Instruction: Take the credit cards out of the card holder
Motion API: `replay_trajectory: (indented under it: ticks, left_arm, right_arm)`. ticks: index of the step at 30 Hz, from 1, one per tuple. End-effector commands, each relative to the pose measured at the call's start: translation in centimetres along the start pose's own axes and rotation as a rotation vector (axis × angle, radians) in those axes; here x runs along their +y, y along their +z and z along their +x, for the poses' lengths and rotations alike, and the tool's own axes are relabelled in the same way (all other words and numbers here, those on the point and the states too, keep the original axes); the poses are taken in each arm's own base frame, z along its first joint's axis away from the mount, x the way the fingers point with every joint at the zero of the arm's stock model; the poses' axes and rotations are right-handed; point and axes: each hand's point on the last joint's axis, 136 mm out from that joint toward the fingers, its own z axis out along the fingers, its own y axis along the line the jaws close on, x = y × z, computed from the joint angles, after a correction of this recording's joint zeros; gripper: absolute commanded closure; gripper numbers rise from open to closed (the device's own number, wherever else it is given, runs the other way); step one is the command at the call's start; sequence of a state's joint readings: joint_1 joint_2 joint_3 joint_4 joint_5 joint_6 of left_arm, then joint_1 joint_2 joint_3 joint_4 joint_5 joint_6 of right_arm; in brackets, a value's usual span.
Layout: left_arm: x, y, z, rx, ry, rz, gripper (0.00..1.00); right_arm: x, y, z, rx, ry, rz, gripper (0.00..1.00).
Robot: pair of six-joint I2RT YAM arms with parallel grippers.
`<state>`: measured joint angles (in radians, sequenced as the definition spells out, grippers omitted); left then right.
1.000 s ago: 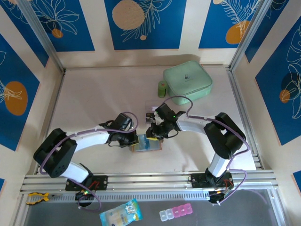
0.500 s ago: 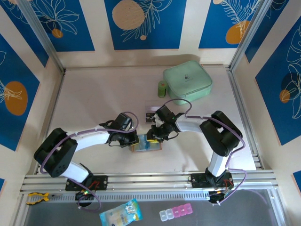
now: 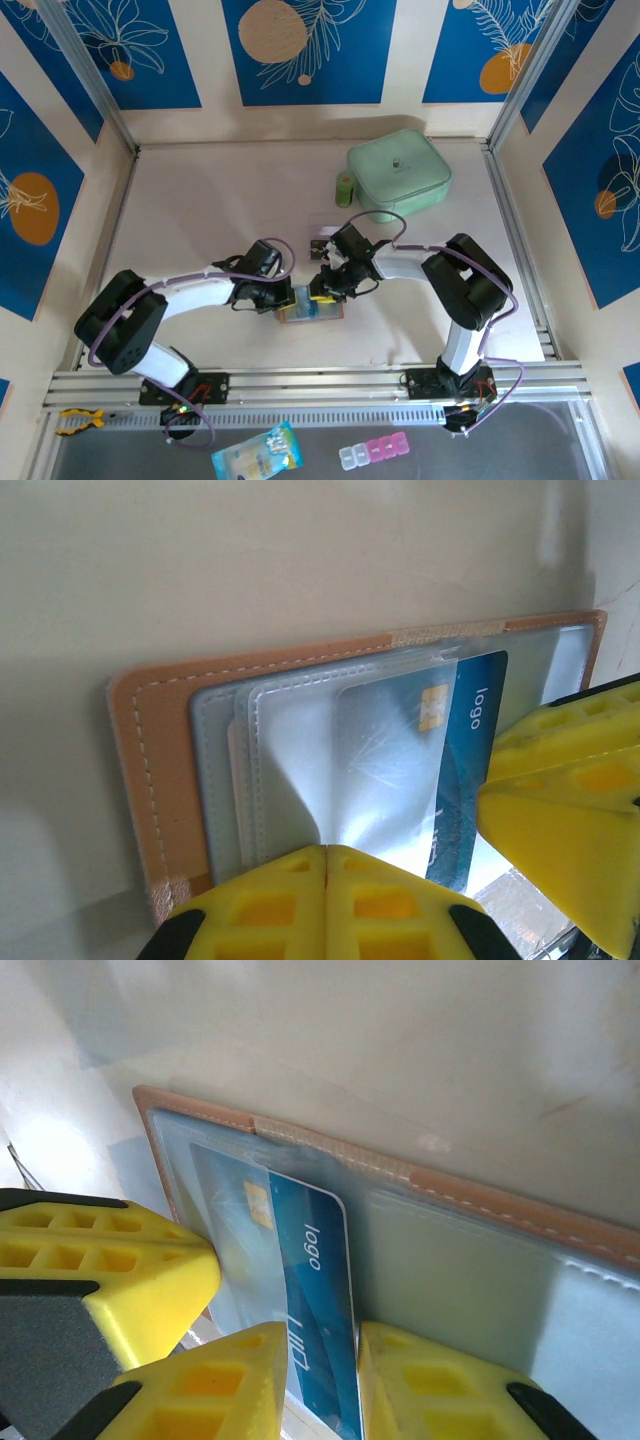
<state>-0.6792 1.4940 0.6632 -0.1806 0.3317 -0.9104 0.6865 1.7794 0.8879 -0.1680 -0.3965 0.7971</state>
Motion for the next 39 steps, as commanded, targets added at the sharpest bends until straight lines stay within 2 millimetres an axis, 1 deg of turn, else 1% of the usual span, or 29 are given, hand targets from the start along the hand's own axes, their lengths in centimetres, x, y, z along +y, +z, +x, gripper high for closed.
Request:
replay_trajectory:
  ticks: [1,3,5,10,16,23,28,32,39]
  left_arm:
    - [1.3,0.4,0.7,0.028,-0.014,-0.062,0.99]
    - [1.3,0.4,0.7,0.029,-0.015,-0.065,0.99]
    - [1.4,0.4,0.8,0.031,-0.015,-0.068,0.99]
    - [1.4,0.4,0.7,0.029,-0.015,-0.066,0.99]
    - [1.4,0.3,0.8,0.029,-0.014,-0.067,0.99]
    - [1.6,0.3,0.8,0.027,-0.013,-0.07,0.99]
    - [1.5,0.2,0.8,0.025,-0.011,-0.072,0.99]
    - [1.5,0.2,0.7,0.025,-0.008,-0.071,0.99]
    - [1.1,0.2,0.5,0.017,0.001,-0.06,0.99]
  right_arm:
    - [-0.5,0.4,0.6,0.033,0.028,-0.014,0.74]
    - [0.0,0.3,0.6,0.033,0.025,-0.048,0.75]
    - [0.5,0.1,0.6,0.029,0.021,-0.064,0.79]
    - [1.0,-0.4,0.4,0.012,0.012,-0.07,0.86]
    - [0.6,-0.4,0.5,0.011,0.015,-0.053,0.9]
    - [-0.3,-1.0,0.7,-0.006,0.016,-0.025,0.93]
    - [-1.0,-1.7,1.0,-0.022,0.019,-0.004,0.94]
    - [-1.2,-2.4,1.3,-0.031,0.011,0.009,0.94]
    - [-0.8,-4.1,1.4,-0.064,-0.023,0.035,0.97]
